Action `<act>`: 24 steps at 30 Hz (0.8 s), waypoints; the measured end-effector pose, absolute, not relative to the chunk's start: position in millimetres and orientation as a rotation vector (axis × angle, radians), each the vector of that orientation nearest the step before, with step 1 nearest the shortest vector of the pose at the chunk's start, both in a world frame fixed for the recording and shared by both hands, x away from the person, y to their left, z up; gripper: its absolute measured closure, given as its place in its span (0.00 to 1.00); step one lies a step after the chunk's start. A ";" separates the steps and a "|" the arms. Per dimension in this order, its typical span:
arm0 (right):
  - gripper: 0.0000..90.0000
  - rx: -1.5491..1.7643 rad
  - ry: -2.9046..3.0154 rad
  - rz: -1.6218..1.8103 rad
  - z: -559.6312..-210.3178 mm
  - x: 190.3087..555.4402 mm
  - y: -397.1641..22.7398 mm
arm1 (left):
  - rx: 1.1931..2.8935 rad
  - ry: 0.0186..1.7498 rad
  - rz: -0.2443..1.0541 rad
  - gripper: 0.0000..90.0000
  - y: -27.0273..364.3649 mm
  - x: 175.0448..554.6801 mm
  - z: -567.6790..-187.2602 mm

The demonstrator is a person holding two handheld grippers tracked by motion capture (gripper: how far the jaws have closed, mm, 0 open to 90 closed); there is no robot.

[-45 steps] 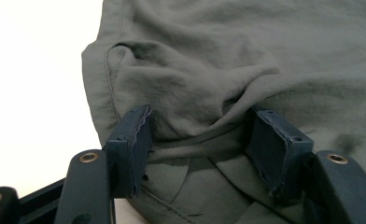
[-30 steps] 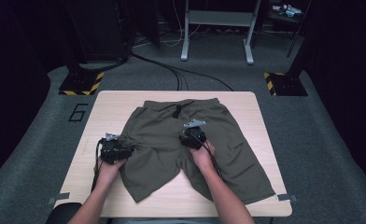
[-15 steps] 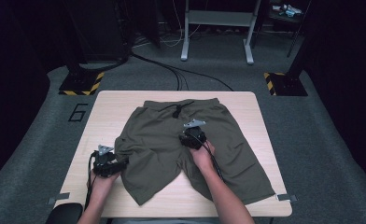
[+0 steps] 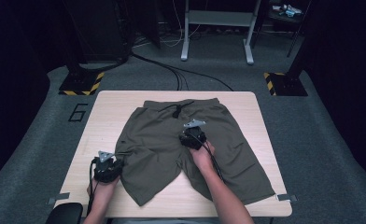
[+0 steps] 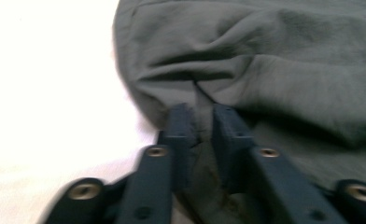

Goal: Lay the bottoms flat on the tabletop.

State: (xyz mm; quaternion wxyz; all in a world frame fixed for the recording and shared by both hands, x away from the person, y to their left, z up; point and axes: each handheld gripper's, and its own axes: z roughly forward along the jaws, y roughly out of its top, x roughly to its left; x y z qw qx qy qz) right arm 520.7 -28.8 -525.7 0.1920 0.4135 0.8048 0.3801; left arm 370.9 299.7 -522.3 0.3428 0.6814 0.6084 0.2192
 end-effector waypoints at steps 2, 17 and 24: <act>0.65 1.161 2.259 1.067 -525.7 520.8 -28.8 | 1.739 1.641 0.603 0.97 305.1 364.3 -519.9; 0.66 1.214 2.236 1.065 -523.5 529.0 -42.2 | 1.691 1.653 0.573 0.80 301.9 333.1 -517.3; 0.66 1.080 2.264 1.160 -504.9 507.5 -16.7 | 1.678 1.590 0.587 0.68 300.7 338.9 -501.1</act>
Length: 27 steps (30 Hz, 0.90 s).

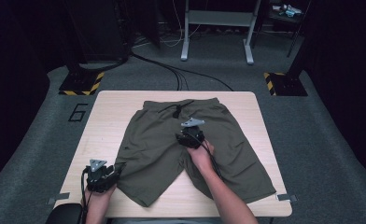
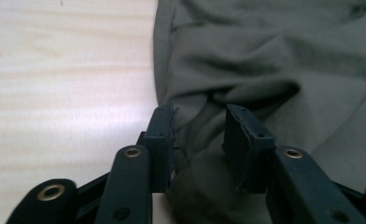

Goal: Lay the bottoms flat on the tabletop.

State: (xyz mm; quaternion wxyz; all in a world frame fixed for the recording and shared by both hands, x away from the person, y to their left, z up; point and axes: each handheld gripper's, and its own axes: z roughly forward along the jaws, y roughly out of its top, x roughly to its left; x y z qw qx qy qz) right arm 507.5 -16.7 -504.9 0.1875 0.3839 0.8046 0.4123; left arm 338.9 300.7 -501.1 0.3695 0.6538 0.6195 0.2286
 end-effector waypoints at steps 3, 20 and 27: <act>0.65 1.014 2.315 1.182 -501.6 489.3 3.9 | 1.656 1.587 0.530 0.68 309.3 356.3 -492.5; 0.63 0.905 2.396 1.184 -507.4 458.8 13.8 | 1.891 1.549 0.504 0.89 310.9 418.4 -514.8; 0.63 0.917 2.406 1.142 -508.9 456.4 -0.4 | 1.877 1.497 0.534 0.98 322.7 450.5 -497.4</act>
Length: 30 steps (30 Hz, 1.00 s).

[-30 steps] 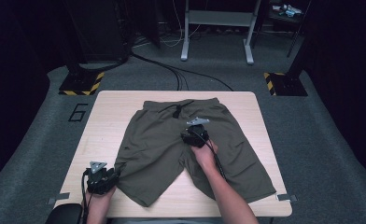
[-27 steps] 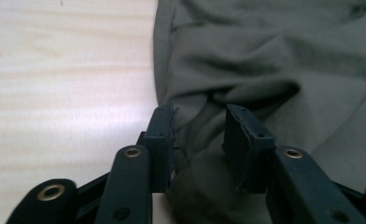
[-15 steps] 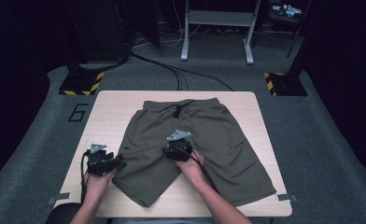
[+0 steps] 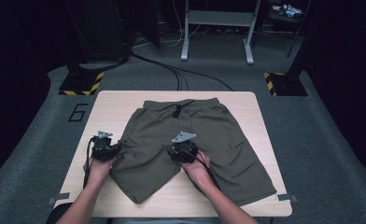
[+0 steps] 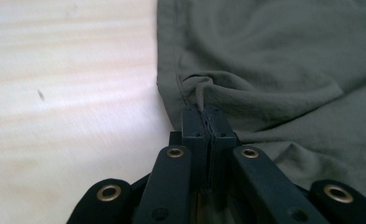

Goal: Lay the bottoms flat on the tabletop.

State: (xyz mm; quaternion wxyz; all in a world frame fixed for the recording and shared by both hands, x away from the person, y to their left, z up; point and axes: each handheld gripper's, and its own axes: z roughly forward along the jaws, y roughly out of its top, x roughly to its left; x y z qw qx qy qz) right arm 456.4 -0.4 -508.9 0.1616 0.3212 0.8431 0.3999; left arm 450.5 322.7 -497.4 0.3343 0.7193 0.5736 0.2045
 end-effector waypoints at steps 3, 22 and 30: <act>0.63 0.934 2.425 1.075 -519.2 460.6 -5.4 | 1.870 1.460 0.554 0.98 326.6 463.7 -492.7; 0.70 1.064 2.326 1.090 -525.6 518.4 -24.8 | 1.847 1.453 0.511 0.80 327.9 501.0 -502.1; 0.69 1.058 2.320 1.082 -525.4 516.9 -25.3 | 1.793 1.430 0.514 0.63 338.8 470.5 -482.7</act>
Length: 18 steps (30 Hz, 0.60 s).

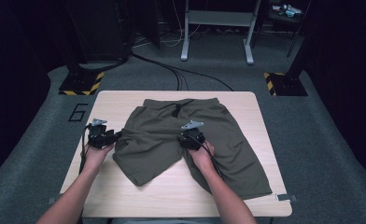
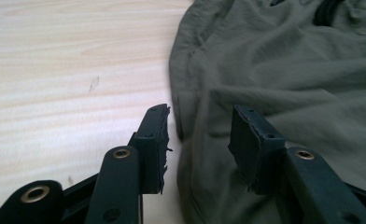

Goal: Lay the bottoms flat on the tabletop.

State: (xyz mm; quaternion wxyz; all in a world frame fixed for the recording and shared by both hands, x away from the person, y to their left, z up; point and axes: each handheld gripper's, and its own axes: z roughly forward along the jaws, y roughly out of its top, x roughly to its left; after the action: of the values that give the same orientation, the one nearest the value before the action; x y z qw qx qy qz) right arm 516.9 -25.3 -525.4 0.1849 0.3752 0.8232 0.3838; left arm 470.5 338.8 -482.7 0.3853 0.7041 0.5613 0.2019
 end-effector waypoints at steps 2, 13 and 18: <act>0.69 1.062 2.313 1.080 -525.5 516.0 -24.8 | 1.782 1.422 0.486 0.64 335.2 453.9 -484.6; 0.69 1.059 2.311 1.076 -525.4 515.8 -24.7 | 1.905 1.351 0.426 0.70 325.8 435.6 -503.6; 0.68 1.060 2.312 1.079 -525.6 515.6 -24.6 | 1.903 1.354 0.414 0.62 323.5 428.3 -512.1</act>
State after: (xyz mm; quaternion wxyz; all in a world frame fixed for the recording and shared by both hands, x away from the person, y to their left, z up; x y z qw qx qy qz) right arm 515.6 -24.6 -525.6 0.1884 0.3767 0.8219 0.3835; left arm 428.3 323.5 -512.1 0.3754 0.7436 0.5292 0.1617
